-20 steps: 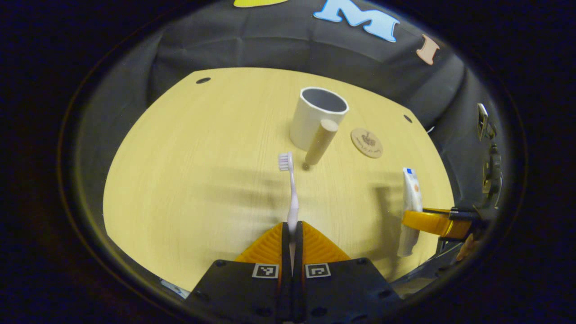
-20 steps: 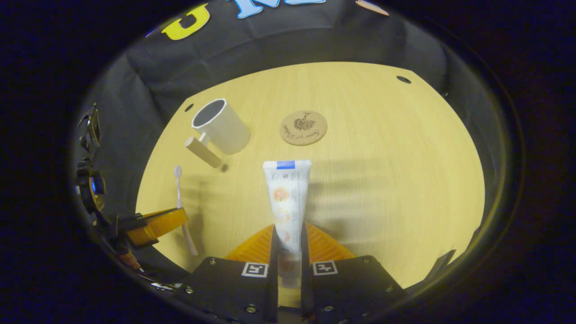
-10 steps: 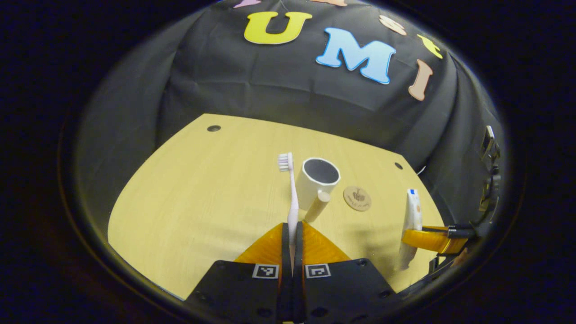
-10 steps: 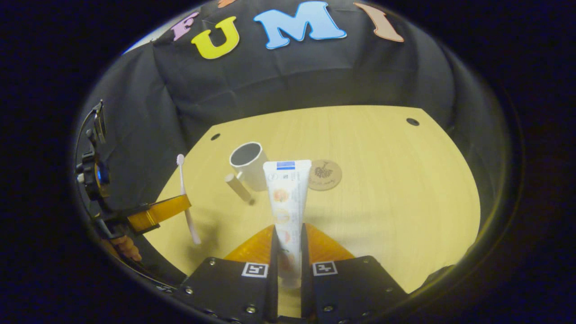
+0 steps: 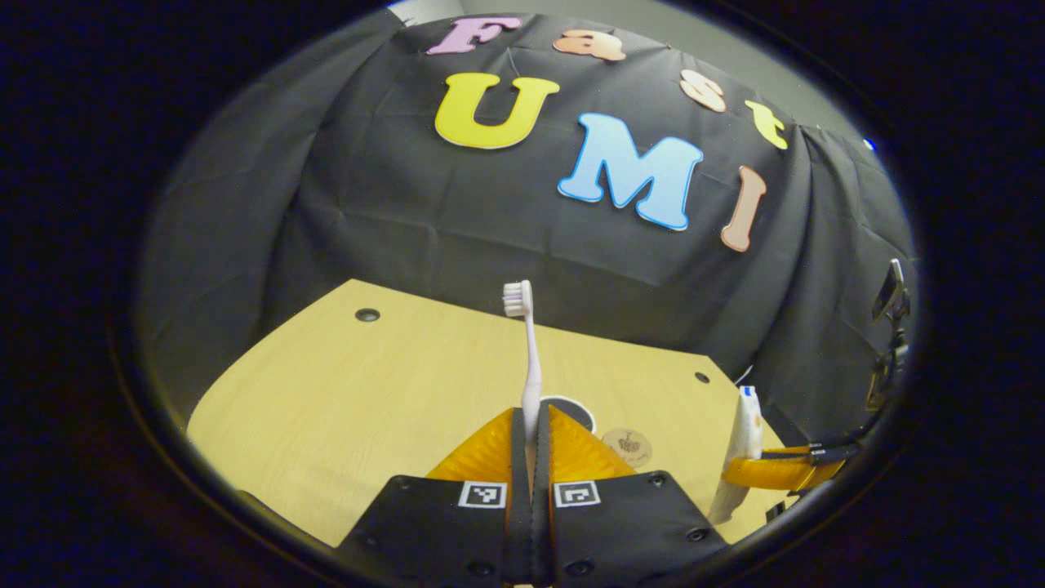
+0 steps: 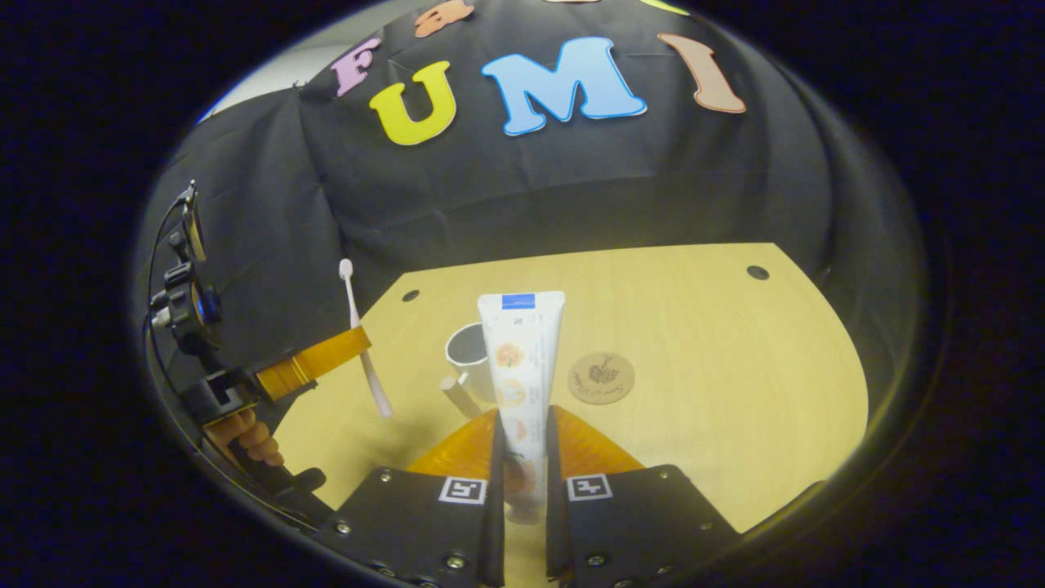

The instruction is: Put the toothbrush and toothpaste on the desktop into the cup, then pick up the cup and place it on the coaster on the desktop.

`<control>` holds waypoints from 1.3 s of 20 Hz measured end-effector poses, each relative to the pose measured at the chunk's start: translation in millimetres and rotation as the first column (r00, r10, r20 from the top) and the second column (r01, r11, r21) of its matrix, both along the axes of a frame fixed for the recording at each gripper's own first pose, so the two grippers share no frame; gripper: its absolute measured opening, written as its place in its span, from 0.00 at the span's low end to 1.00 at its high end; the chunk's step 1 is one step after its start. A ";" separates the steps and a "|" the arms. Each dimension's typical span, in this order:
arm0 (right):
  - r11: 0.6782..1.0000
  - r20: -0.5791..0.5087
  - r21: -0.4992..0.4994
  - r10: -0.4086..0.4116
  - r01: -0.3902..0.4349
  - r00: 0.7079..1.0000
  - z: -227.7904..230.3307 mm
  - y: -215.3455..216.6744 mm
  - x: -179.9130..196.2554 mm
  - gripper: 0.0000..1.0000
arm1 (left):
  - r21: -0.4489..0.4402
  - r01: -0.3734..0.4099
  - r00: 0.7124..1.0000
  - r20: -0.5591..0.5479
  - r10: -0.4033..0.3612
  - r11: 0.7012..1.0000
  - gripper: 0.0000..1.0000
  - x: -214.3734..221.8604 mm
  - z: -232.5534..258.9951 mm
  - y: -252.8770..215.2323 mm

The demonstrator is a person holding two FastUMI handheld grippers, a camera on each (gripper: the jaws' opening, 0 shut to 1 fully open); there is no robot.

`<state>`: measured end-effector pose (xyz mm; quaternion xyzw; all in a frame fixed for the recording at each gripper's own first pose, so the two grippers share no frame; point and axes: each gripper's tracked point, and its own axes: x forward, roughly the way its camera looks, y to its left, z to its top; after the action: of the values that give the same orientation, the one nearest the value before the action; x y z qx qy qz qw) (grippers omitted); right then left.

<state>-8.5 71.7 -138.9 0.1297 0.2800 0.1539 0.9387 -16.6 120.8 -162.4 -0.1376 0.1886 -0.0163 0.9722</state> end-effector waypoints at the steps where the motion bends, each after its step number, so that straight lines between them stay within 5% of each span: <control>1: 1.000 0.010 -0.001 -0.004 0.004 1.000 3.0 -0.7 3.1 0.21 | -0.013 -0.003 1.000 0.028 0.003 1.000 0.07 3.9 6.5 2.9; 7: 1.000 0.010 -0.003 -0.031 0.032 0.999 7.8 -5.5 15.5 0.21 | -0.076 -0.017 0.978 0.208 0.032 0.997 0.07 40.1 44.5 6.6; 16: 0.998 -0.053 -0.018 -0.057 0.056 0.997 -11.0 -13.9 44.1 0.21 | -0.049 0.054 0.991 0.128 -0.047 0.997 0.07 110.9 -8.7 -28.0; 24: 0.998 -0.076 -0.005 -0.066 0.066 0.995 -15.1 -17.9 51.9 0.21 | -0.006 0.073 0.996 0.044 -0.073 0.997 0.08 111.9 -47.7 -38.4; 26: 0.999 -0.077 -0.005 -0.054 0.053 0.996 -13.7 -13.2 52.9 0.21 | 0.005 0.096 0.995 0.035 -0.096 0.995 0.16 104.0 -54.7 -47.4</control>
<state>44.4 58.5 -152.6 0.1416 0.3124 0.1232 0.9312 87.4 73.4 -217.0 -0.1264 0.1780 -0.0650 0.9737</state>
